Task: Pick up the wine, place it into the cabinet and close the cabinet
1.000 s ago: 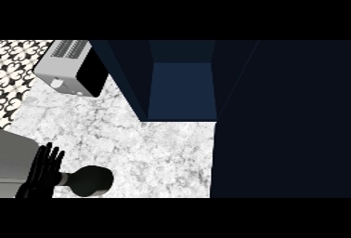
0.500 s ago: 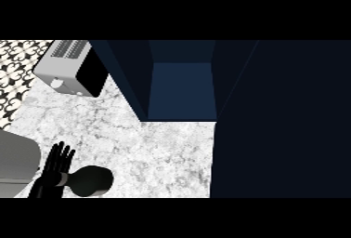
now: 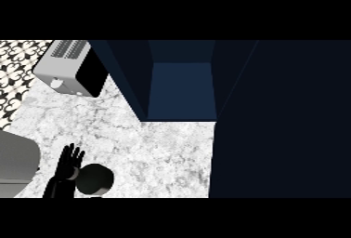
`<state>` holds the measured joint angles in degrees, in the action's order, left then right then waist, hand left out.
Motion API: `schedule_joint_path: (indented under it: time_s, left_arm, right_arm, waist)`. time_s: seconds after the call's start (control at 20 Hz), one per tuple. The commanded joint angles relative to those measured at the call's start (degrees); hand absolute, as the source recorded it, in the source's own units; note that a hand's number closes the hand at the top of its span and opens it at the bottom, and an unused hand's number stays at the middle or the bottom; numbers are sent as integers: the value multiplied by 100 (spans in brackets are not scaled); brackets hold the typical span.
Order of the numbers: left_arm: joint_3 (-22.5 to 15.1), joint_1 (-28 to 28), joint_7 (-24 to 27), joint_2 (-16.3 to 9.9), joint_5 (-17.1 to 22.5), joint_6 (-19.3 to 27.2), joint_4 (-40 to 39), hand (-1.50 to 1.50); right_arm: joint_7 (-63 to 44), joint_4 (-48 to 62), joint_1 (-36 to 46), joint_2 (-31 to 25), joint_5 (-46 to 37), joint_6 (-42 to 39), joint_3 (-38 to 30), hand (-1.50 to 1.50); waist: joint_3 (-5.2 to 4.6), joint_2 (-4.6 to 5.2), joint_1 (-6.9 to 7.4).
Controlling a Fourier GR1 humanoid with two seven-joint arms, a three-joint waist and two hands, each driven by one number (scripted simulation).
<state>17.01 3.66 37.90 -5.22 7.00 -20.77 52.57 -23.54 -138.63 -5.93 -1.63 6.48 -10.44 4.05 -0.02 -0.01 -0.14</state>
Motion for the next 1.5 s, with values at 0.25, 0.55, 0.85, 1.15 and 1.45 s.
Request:
schedule_joint_path:
  time_s: [0.25,0.55,0.85,1.15,1.45]
  left_arm:
    - [-111,-421,656,165,123,-187,-924,-150]
    - [-18,-528,887,-367,326,-874,-1596,150]
    - [-348,-618,944,2,131,-413,-1575,150]
    - [-563,-466,1115,-202,-18,-468,-1447,150]
    - [-621,-536,1074,-192,67,-366,-1518,150]
  right_arm:
    - [-110,70,127,-101,422,-41,-404,-150]
    - [475,156,-262,-33,222,-302,-207,-150]
    - [86,193,59,-216,544,-205,-625,-150]
    - [269,191,-116,-179,307,-271,-515,-150]
    - [79,123,40,-41,121,-97,-236,-150]
  waist:
    - [0,1,-1]
    - [0,1,-12]
    - [0,4,-10]
    - [2,2,-9]
    - [1,1,-2]
